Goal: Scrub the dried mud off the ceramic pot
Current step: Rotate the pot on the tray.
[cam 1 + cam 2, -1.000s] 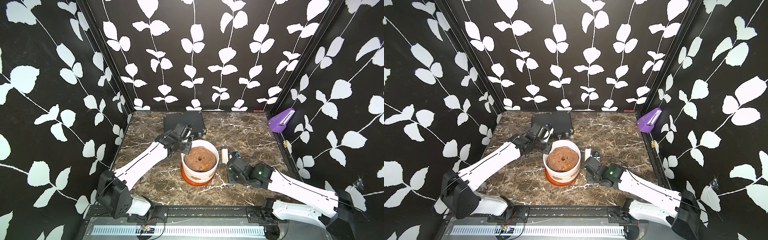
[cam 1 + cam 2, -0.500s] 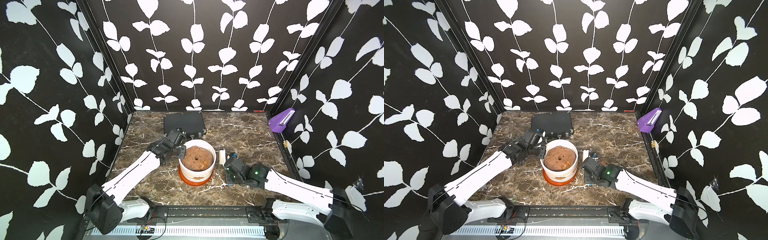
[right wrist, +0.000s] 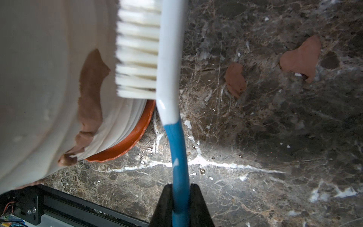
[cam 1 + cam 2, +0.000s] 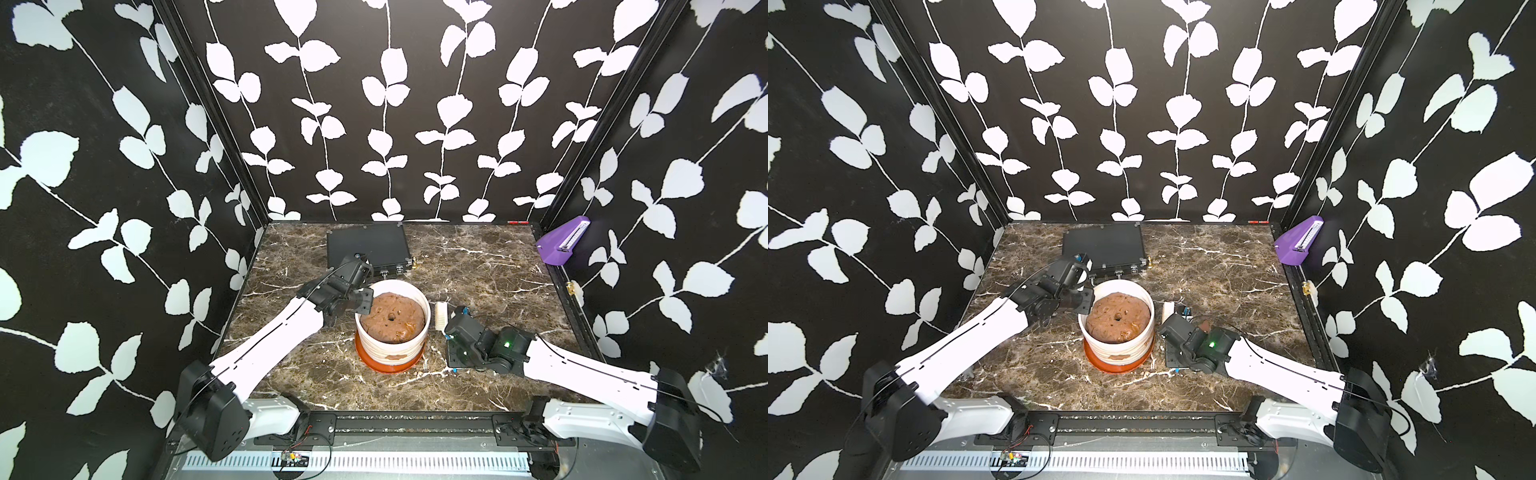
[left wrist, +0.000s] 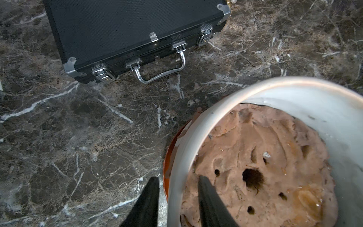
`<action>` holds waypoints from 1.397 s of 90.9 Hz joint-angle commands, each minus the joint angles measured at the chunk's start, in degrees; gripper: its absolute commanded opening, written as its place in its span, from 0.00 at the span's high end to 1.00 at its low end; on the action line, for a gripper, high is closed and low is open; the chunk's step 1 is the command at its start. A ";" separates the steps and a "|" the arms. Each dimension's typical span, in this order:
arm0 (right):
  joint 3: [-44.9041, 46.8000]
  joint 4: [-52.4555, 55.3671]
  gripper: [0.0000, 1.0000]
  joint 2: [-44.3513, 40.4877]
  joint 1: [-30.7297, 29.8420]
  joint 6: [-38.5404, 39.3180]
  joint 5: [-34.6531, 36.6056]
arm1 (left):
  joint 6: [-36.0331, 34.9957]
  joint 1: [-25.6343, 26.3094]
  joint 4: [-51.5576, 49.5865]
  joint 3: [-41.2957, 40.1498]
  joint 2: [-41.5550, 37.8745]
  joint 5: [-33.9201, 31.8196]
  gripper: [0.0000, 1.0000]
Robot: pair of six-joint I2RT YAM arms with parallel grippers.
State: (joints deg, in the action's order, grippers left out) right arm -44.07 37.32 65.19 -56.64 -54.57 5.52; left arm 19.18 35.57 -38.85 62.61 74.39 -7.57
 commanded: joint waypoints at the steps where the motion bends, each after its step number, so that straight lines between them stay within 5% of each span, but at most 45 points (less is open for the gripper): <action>1: -0.74 1.10 1.00 -0.09 -0.39 -0.18 0.87 | -0.46 -0.24 1.55 2.28 0.13 -0.14 0.71; 53: -3.03 3.19 1.00 -0.59 -1.12 -0.86 1.61 | 0.68 -0.24 3.16 -3.24 -4.52 0.07 0.81; 73: -2.65 2.84 1.00 -0.08 -1.96 -1.96 1.84 | 2.17 -0.24 1.29 -3.42 -5.37 -1.26 1.00; 103: -1.04 3.49 1.00 -0.73 -2.49 -1.84 4.30 | 3.62 -0.24 -0.56 -5.38 -8.51 -4.10 1.00; 127: -0.88 -2.55 1.00 3.98 -2.58 -1.16 -2.00 | 6.07 -0.23 0.08 -7.52 -10.73 -2.73 1.00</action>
State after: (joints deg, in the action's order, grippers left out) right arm -45.60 38.89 67.77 -58.87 -56.03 5.82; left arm 23.42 35.90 -36.75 56.40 65.95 -8.62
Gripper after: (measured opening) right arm 0.145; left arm 0.096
